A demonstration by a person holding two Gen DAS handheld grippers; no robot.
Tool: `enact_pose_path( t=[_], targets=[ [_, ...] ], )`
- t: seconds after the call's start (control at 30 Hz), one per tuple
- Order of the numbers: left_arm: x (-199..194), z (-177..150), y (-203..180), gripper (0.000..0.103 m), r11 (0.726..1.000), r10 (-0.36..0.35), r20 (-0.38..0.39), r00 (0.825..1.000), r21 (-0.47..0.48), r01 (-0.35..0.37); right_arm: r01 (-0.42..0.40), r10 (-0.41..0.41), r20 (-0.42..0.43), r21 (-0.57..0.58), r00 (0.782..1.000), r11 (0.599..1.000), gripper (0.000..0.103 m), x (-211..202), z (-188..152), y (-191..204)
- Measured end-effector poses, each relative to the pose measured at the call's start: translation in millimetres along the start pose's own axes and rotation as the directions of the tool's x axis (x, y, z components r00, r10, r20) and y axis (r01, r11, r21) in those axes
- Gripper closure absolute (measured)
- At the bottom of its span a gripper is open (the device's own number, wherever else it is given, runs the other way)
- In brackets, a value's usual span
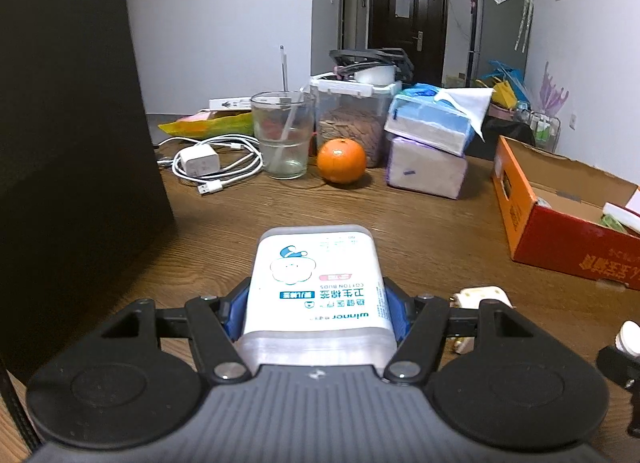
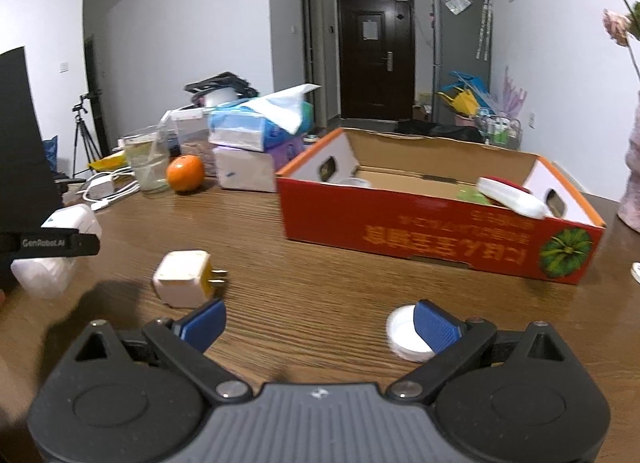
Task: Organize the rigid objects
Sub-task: 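Lift the swab container with the left tool while the right tool grasps the white plug adapter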
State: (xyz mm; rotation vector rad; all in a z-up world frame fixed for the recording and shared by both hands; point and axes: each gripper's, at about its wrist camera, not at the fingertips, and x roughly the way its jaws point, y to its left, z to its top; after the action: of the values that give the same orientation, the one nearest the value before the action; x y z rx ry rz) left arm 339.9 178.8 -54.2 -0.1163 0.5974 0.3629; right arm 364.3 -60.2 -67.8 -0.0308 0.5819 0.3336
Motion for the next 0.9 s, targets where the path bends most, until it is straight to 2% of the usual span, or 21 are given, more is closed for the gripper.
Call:
enact_pose_path(
  t=[0.57, 0.8, 0.9],
  targets=[
    [6, 8, 33, 0.037, 1.000, 0.012, 0.021, 1.000, -0.002, -0.012, -0.072, 0.073, 0.028, -0.047, 0.997, 0.996, 0.003, 43, 13, 75],
    [9, 12, 43, 0.037, 1.000, 0.018, 0.025, 1.000, -0.013, -0.017, -0.070, 0.070, -0.002, -0.054, 0.998, 0.996, 0.004, 68, 18, 96],
    [10, 11, 44, 0.037, 1.000, 0.021, 0.024, 1.000, -0.015, -0.020, -0.038, 0.037, -0.025, -0.055, 0.999, 0.998, 0.008, 79, 20, 102]
  ],
)
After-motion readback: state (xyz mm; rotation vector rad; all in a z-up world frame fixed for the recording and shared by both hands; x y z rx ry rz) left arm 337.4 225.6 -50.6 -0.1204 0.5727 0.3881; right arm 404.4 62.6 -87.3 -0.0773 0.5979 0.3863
